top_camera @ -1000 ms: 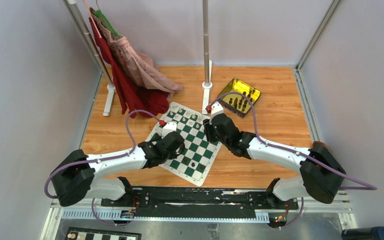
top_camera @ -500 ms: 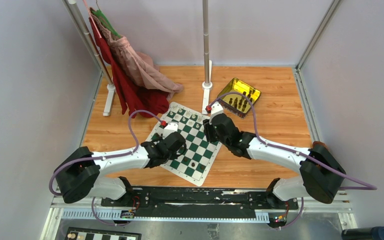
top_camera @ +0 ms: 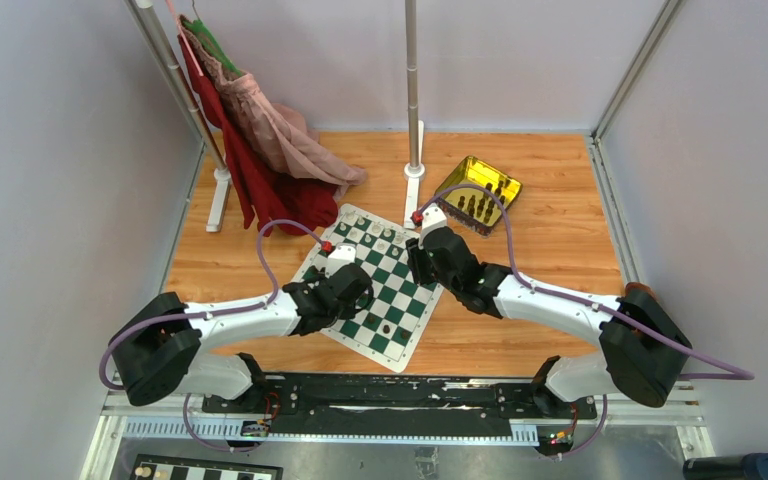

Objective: Set up the chess pieces on the board
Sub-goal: Place the chess piece on the chessboard, then pick up the chess piece from the chessboard.

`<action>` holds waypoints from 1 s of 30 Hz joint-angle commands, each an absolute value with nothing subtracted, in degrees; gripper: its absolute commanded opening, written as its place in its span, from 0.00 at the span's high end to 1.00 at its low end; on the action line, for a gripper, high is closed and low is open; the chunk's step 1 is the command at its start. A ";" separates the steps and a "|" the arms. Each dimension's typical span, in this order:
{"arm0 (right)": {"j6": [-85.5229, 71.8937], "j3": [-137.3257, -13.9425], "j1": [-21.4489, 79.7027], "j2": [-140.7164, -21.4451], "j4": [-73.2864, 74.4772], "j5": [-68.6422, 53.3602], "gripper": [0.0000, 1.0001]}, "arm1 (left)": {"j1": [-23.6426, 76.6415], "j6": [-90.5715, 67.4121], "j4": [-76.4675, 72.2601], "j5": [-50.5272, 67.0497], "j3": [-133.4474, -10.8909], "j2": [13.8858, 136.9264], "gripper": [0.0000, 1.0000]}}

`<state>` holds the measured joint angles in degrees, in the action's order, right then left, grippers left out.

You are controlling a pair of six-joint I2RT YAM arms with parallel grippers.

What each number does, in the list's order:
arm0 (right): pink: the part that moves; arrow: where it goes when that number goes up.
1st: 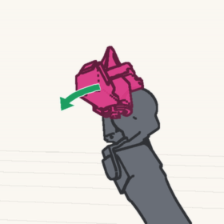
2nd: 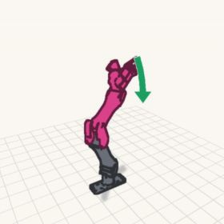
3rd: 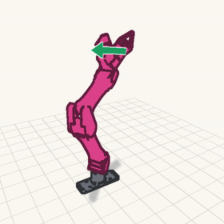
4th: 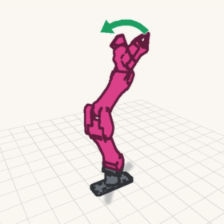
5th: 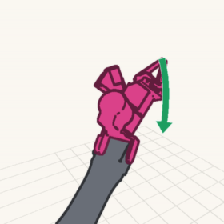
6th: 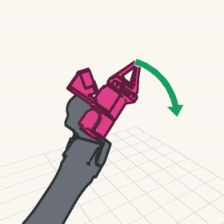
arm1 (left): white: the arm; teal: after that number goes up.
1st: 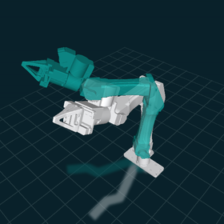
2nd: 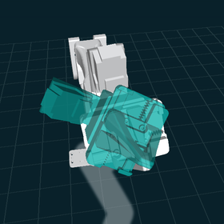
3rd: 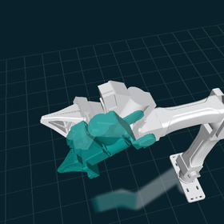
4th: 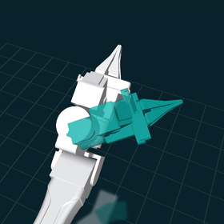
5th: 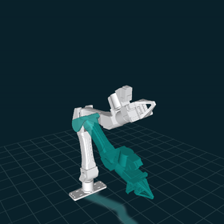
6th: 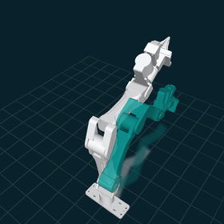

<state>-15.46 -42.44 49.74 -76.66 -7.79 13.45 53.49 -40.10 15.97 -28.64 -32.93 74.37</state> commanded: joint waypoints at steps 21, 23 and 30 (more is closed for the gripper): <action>-16.17 -41.31 49.31 -76.17 -8.88 13.82 0.61 | 56.69 -34.84 16.46 -30.85 -38.34 68.46 0.50; -16.23 -41.19 49.31 -75.89 -8.71 14.33 0.61 | 57.06 -33.59 16.10 -30.65 -39.80 70.47 0.49; -16.14 -40.57 48.84 -74.44 -8.46 16.72 0.61 | 57.56 -32.01 14.35 -30.89 -43.26 76.86 0.41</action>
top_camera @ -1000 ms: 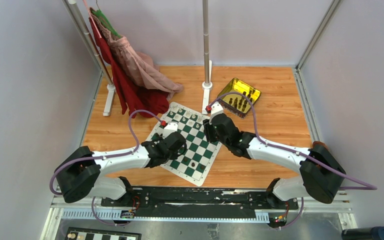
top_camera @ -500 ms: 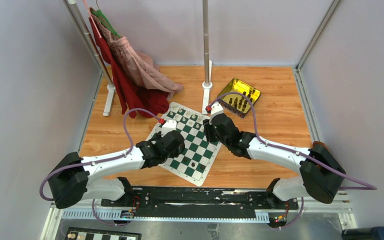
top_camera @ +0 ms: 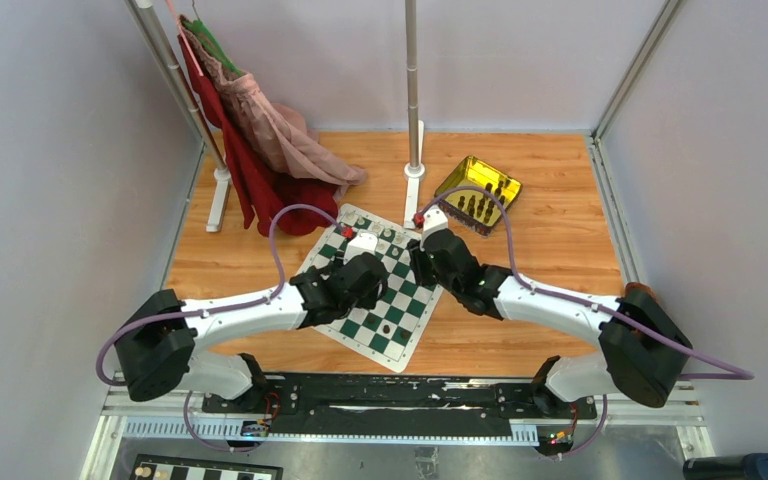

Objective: Set up the chess pieces on the board
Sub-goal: Pick up the chess piece from the chessboard.

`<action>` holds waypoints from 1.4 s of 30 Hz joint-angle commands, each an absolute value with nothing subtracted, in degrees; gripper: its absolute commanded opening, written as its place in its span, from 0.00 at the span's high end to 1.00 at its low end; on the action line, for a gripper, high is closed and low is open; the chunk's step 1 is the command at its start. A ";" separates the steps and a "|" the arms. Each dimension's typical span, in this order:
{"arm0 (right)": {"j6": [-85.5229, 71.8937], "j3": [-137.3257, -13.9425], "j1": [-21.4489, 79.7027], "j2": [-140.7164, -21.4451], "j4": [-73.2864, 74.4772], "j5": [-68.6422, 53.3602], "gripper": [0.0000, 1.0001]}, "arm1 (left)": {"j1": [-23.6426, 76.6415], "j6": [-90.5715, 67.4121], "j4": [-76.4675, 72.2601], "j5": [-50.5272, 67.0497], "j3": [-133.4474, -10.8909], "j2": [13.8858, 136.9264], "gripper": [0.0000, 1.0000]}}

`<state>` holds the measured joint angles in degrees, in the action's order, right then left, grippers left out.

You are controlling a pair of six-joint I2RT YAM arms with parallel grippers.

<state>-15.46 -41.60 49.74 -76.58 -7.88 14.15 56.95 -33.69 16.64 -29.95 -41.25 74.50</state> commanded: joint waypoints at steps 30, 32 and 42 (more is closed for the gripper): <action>-17.07 -38.52 46.23 -71.86 -8.87 16.96 0.60 | 54.65 -34.07 10.16 -30.49 -44.47 85.34 0.46; -17.18 -38.50 46.23 -72.02 -8.94 16.96 0.60 | 54.28 -34.30 9.76 -29.86 -43.95 85.33 0.46; -17.23 -38.58 46.23 -73.17 -9.22 16.61 0.60 | 53.79 -35.36 10.12 -29.02 -42.16 84.51 0.48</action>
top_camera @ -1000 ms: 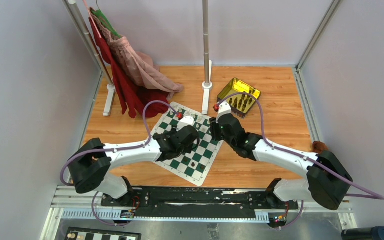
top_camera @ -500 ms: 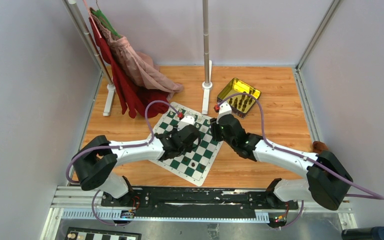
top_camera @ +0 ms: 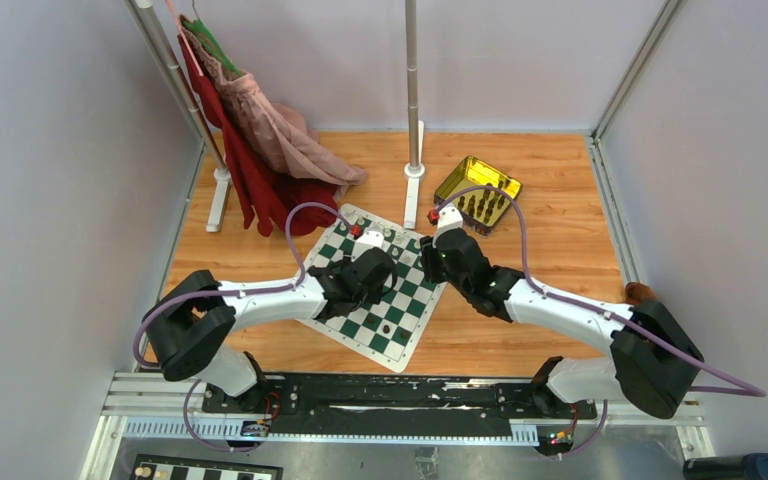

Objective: Set up the chess pieces on the board
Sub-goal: Pick up the chess piece from the chessboard.

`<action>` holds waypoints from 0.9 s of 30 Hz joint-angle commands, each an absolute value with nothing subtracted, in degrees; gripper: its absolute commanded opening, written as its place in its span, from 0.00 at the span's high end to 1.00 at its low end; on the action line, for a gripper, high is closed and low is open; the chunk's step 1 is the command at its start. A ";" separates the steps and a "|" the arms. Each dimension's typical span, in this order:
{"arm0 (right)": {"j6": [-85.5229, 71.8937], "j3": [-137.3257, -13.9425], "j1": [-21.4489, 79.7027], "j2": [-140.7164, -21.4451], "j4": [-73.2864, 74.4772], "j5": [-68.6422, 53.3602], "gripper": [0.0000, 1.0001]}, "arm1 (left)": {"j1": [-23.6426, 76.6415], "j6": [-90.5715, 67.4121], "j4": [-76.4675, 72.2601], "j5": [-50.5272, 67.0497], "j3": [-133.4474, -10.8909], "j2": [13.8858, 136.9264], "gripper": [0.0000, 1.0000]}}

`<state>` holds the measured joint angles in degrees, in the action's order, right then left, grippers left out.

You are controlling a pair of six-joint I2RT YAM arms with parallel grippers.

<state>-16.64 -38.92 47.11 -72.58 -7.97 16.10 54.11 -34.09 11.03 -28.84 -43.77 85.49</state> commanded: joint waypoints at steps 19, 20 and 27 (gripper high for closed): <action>-17.62 -38.32 46.23 -73.48 -9.49 16.19 0.60 | 53.44 -36.10 9.80 -27.97 -40.35 83.03 0.55; -17.66 -38.32 46.23 -73.48 -9.49 16.20 0.60 | 53.44 -36.20 9.76 -27.82 -40.27 83.01 0.56; -17.74 -38.24 46.23 -73.39 -9.67 16.19 0.60 | 53.44 -36.22 10.11 -27.80 -40.24 82.61 0.62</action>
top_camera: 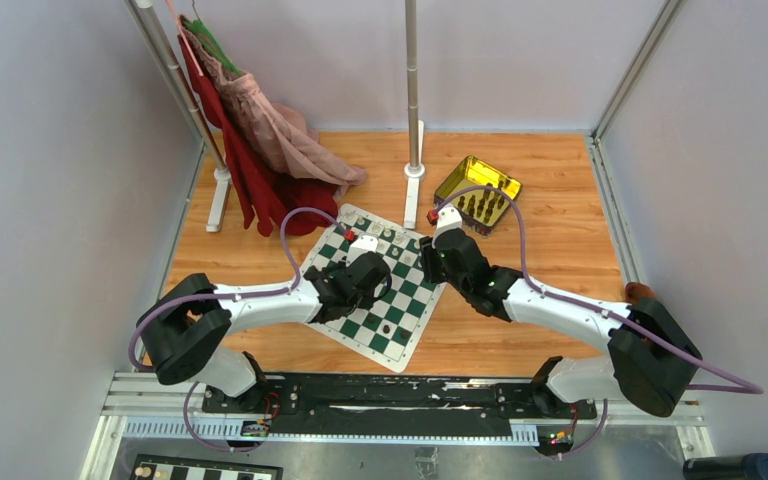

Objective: Set up the chess pieces on the board
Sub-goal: Pick up the chess piece from the chessboard.

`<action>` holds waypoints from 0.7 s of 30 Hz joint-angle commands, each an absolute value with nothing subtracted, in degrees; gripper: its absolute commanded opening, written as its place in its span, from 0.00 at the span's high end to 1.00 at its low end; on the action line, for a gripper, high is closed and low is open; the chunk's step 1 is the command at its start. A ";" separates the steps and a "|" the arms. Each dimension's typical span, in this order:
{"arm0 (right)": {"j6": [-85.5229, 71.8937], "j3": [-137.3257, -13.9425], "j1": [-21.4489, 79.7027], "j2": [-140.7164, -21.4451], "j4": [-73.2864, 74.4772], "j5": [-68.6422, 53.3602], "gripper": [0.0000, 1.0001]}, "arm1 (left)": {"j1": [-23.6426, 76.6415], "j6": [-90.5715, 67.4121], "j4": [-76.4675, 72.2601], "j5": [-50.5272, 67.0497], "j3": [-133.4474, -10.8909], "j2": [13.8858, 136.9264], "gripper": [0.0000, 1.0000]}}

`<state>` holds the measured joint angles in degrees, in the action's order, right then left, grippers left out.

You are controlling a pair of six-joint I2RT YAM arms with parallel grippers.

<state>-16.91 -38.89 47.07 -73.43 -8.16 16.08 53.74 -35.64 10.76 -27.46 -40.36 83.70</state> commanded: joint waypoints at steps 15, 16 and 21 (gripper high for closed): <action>-17.70 -38.06 46.23 -73.26 -9.58 16.28 0.60 | 53.44 -36.04 10.54 -27.88 -40.61 83.13 0.87; -17.69 -38.06 46.23 -73.22 -9.58 16.26 0.60 | 53.44 -36.04 10.62 -27.94 -40.67 83.08 0.88; -17.71 -38.06 46.23 -73.21 -9.49 16.31 0.60 | 53.44 -35.95 11.55 -28.25 -41.25 82.65 0.93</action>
<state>-16.95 -38.79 47.07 -73.43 -8.19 16.08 53.74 -35.77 10.81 -27.20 -40.36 83.72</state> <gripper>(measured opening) 0.397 0.221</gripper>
